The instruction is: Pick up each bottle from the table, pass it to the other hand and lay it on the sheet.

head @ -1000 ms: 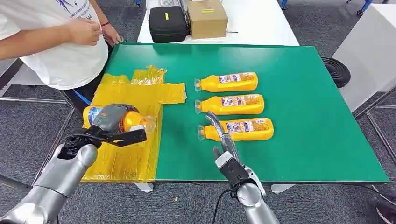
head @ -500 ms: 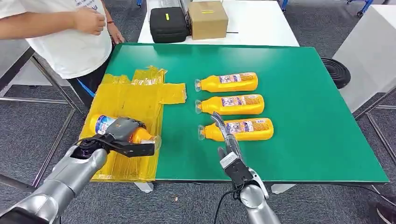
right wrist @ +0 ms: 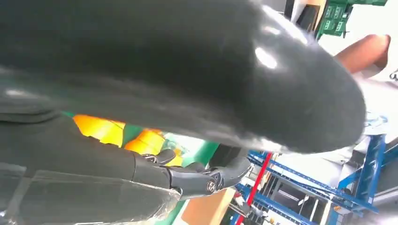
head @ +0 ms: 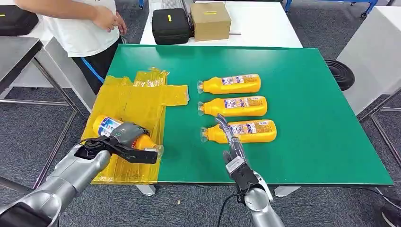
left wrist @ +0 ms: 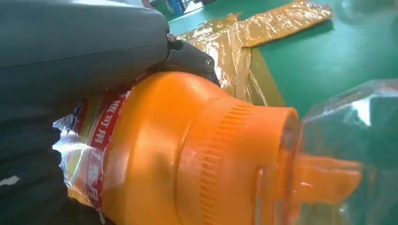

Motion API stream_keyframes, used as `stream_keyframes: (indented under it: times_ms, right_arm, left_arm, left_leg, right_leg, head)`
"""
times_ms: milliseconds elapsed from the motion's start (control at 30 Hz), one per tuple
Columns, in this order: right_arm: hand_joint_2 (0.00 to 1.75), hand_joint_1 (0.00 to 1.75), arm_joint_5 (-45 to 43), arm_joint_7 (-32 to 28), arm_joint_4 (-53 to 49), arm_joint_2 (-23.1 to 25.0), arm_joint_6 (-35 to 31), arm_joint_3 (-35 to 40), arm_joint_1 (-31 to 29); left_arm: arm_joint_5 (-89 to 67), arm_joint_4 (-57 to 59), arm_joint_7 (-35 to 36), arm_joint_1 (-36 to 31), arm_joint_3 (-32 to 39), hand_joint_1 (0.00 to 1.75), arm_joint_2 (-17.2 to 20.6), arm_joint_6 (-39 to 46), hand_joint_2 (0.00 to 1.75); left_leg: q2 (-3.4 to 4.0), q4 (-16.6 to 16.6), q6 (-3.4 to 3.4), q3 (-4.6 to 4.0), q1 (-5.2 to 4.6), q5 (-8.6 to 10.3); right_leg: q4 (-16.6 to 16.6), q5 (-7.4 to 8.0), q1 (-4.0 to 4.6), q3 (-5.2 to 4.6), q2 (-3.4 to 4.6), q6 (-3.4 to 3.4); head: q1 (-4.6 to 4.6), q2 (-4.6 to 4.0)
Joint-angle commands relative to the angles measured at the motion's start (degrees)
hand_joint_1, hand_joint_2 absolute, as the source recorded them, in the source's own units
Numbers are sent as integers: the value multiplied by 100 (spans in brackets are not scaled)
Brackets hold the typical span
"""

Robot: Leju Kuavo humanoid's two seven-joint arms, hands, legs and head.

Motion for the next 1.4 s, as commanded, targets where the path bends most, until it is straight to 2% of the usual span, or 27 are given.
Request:
stream_keyframes:
  times_ms: [33, 333, 467, 533, 567, 600, 700, 733, 967, 1400]
  right_arm:
    - [0, 0, -55, -87, 660, -113, 10, 63, -334]
    - [0, 0, -54, -86, 633, -121, 11, 68, -311]
    - [0, 0, -92, -92, 701, -157, -23, 61, -330]
    - [0, 0, -108, -96, 771, -149, -27, 68, -369]
    - [0, 0, -110, -96, 776, -140, -29, 74, -369]
    - [0, 0, -111, -96, 770, -133, -29, 77, -365]
    - [0, 0, -111, -96, 754, -125, -29, 90, -335]
    - [0, 0, -111, -96, 739, -129, -29, 95, -325]
    - [0, 0, -112, -78, 663, -110, -36, 79, -305]
    - [0, 0, -106, -23, 692, -126, -30, 80, -372]
  left_arm:
    - [-252, 980, -143, -103, -984, 147, -248, -304, 175]
    - [-248, 1037, -147, -130, -1008, 150, -248, -296, 175]
    - [-278, 1160, -199, -288, -1115, 147, -435, -452, 175]
    - [-236, 1255, -226, -325, -1124, 126, -478, -453, 175]
    - [-222, 1281, -243, -307, -1128, 87, -467, -430, 175]
    - [-205, 1298, -262, -280, -1130, 56, -451, -390, 175]
    - [-159, 1314, -305, -222, -1130, 12, -430, -359, 175]
    - [-128, 1313, -310, -203, -1122, 7, -427, -346, 175]
    - [26, 1312, -344, -148, -1086, 0, -435, -363, 175]
    - [103, 1347, -389, -172, -1116, 0, -513, -448, 175]
  left_leg:
    - [9, -12, 1, 29, -1, 0]
    - [10, -16, 1, 41, -4, -1]
    - [1, -10, 1, 36, -4, 0]
    - [1, -13, 1, 38, -2, 1]
    - [2, -13, 2, 39, -4, 1]
    - [9, -18, 1, 43, -3, 2]
    - [14, -22, 1, 51, -5, -1]
    - [7, -16, 1, 50, -4, -1]
    - [-6, -16, 2, 51, -6, 1]
    - [-18, -14, 3, 59, -6, 0]
  right_leg:
    - [-14, 2, 2, 27, 2, -12]
    - [-15, 2, -1, 40, 5, -11]
    - [-11, 1, -1, 39, -4, -8]
    - [-16, 3, 2, 41, -7, -11]
    - [-14, 2, -1, 40, -5, -9]
    - [-22, 5, 1, 43, -1, -14]
    - [-22, 4, -1, 49, 5, -15]
    - [-17, 1, -1, 50, -2, -12]
    - [-16, 1, -3, 53, -6, -9]
    - [-15, -2, -4, 66, -18, -7]
  head:
    - [-2, 0]
    - [-2, 0]
    - [-2, 0]
    - [-2, 0]
    - [-2, 0]
    - [-2, 0]
    - [-2, 0]
    - [-2, 0]
    - [-2, 0]
    - [-2, 0]
